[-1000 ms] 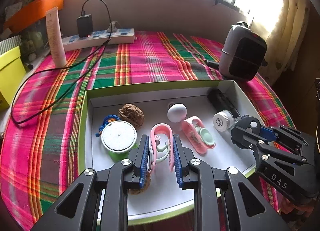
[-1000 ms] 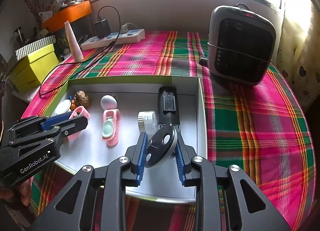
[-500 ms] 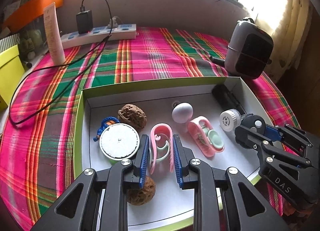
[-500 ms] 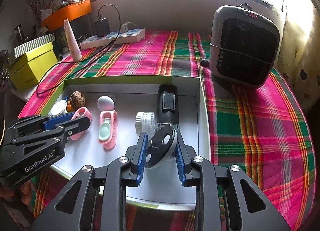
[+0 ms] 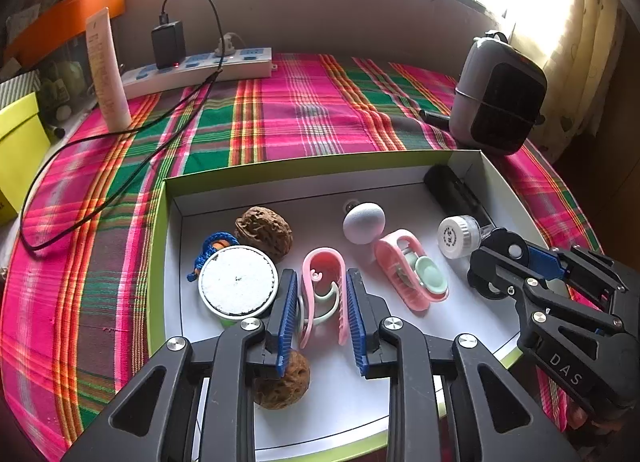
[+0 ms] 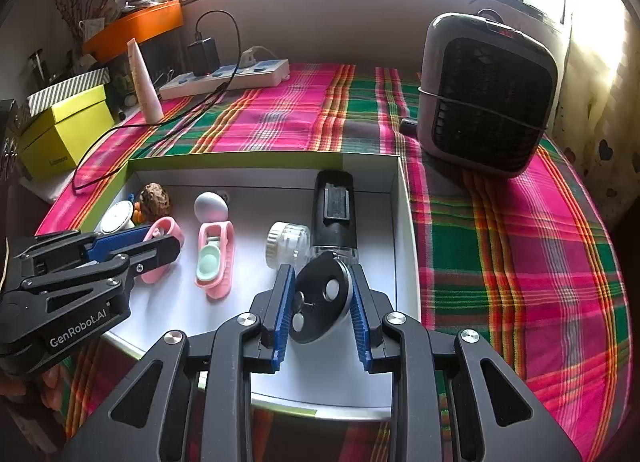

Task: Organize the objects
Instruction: 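Carry the pink loop clip and black disc over the white tray with both tools, then open the left tool to drop the pink clip while the right tool releases the disc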

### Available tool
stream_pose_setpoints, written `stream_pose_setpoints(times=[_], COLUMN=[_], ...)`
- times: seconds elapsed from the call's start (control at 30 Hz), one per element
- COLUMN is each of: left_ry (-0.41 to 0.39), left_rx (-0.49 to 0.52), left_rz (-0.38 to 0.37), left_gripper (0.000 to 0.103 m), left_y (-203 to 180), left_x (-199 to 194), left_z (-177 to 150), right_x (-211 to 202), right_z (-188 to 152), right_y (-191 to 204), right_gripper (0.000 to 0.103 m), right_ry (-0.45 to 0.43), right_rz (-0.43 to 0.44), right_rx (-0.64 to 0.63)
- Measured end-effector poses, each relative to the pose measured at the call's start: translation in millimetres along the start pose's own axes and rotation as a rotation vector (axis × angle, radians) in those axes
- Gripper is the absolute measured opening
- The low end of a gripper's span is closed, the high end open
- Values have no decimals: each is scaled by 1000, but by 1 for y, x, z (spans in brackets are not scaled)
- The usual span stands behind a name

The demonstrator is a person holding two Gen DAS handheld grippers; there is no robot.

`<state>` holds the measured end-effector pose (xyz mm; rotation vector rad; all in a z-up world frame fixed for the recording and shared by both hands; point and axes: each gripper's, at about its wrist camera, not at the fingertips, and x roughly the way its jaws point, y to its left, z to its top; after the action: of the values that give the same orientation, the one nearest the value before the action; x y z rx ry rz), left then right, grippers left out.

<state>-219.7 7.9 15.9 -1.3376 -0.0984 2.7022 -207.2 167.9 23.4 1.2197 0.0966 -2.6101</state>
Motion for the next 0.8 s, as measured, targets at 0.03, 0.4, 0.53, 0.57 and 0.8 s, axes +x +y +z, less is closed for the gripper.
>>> stream_pose_setpoints(times=[0.03,0.4,0.53,0.57,0.8], left_ry=[0,0,-2,-5,-29], left_rx=[0,-6,-8,-7,-7], left_rz=[-1,13,25,30,36], left_gripper=[23,33,34,34,37], left_y=[0,1,1,1,0], left_x=[0,0,-1,-2,-13], left_z=[0,0,-1,-1,-2], right_x=[0,-1,-3,-3,-10], right_z=[0,-1,-1,-1,-1], right_y=[0,2,2,2,4], right_gripper=[28,37,42,43,45], right_ry=[0,-1,-6,-8,-21], right_rz=[0,3,14,15,10], right_rx=[0,-11,-7,-9,1])
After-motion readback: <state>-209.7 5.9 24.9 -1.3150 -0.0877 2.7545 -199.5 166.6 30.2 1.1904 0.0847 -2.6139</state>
